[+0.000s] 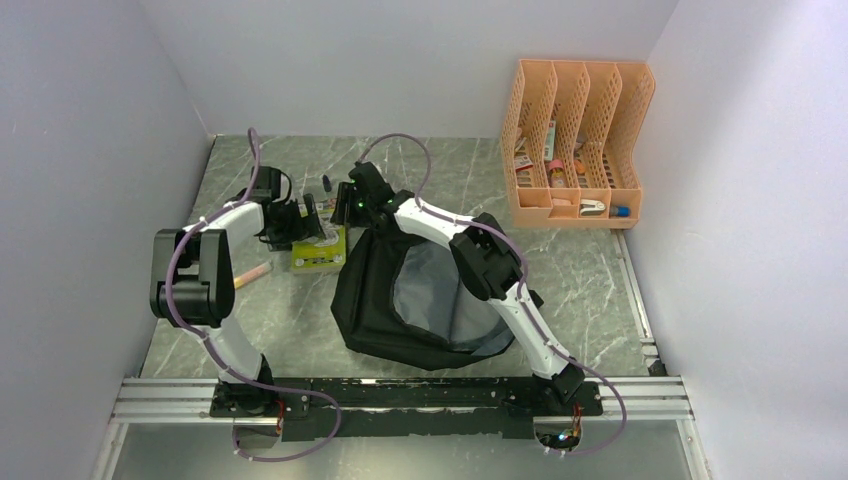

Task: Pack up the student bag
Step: Pick up the book from the center of the board.

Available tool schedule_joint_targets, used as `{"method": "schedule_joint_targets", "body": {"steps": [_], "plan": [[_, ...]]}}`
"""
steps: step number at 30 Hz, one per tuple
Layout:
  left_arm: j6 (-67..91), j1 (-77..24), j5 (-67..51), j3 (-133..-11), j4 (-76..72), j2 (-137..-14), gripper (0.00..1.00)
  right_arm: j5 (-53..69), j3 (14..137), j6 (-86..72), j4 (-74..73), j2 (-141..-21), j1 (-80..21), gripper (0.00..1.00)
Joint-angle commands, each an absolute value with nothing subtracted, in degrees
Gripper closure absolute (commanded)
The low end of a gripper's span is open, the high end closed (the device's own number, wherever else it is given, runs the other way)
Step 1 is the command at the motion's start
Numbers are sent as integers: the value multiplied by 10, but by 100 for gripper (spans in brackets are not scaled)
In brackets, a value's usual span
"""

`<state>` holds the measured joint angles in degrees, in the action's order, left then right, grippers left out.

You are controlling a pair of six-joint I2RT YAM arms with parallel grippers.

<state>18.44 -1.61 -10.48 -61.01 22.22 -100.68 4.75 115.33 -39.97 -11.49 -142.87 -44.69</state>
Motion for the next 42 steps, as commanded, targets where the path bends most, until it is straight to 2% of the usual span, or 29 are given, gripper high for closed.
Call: {"method": "schedule_joint_targets", "body": {"steps": [1,3,7,10,12,13,23,34,42], "plan": [[199,-9,-110,-601,198,-977,3,84,1151,-387,-181,-1465,-452,42],[203,-5,-110,-598,196,-976,3,77,1147,-390,-177,-1469,-449,49],[209,-2,-113,-590,195,-976,3,74,1116,-411,-156,-1468,-433,73],[209,-2,-112,-587,196,-977,3,72,1087,-418,-138,-1462,-421,84],[208,-2,-110,-588,197,-978,3,72,1071,-417,-130,-1462,-411,98],[208,-2,-109,-588,198,-978,3,75,1065,-418,-126,-1462,-407,100],[229,16,-168,-564,174,-975,3,89,1049,-417,-123,-1474,-385,100],[309,23,-262,-472,81,-969,3,102,1052,-419,-120,-1477,-383,100],[433,43,-405,-375,-149,-964,19,120,1062,-418,-122,-1485,-384,100]]}}
